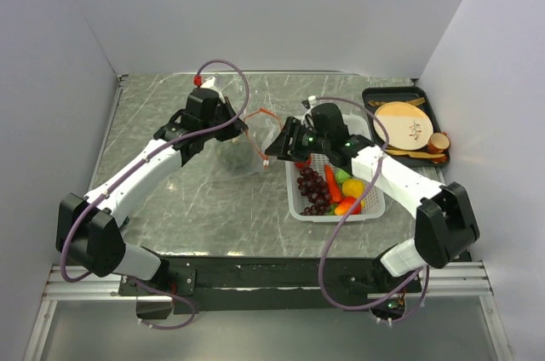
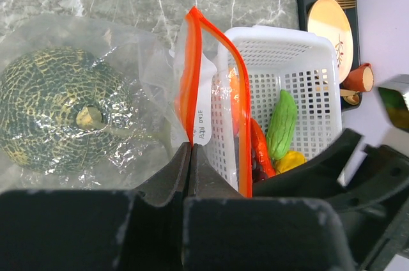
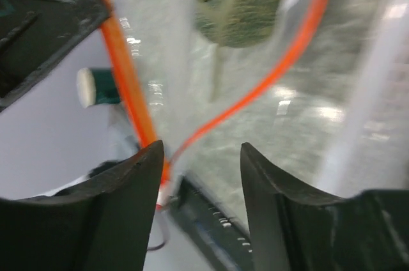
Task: Place the food in the zip-top bag and seal the zipper
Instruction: Adjust the zipper food storage bag at the center of the board.
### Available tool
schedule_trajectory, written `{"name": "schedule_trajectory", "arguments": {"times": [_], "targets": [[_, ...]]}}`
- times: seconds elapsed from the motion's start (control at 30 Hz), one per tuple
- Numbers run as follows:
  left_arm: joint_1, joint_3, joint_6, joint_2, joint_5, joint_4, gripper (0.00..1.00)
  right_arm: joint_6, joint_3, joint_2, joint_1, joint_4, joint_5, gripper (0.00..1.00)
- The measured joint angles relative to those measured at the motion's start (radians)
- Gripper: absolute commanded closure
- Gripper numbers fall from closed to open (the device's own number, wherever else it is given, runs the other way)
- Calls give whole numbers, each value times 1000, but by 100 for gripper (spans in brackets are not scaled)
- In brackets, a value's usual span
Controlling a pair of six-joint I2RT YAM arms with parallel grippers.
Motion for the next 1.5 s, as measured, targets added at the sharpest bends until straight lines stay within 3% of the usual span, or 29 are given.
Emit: {"name": "schedule_trajectory", "arguments": {"times": [0.1, 0.17, 0.37, 0.7, 1.03, 1.5], "targets": [[0, 0, 0, 0, 0, 0, 99, -62, 1, -61, 0, -74, 122, 32], [0, 0, 0, 0, 0, 0, 99, -96, 1, -110, -3, -103, 185, 23], [0, 0, 1, 0, 1, 0, 99, -167, -34, -220, -47, -138, 310, 21], [0, 15, 6, 14, 18, -2, 99, -194, -160, -58, -223, -182, 233, 22], [3, 134, 38, 150, 40, -27, 99, -238, 14, 158, -225, -158, 168, 24], [8, 153, 49, 175, 48, -45, 99, -165, 40, -5, -179, -48, 34, 23]]}}
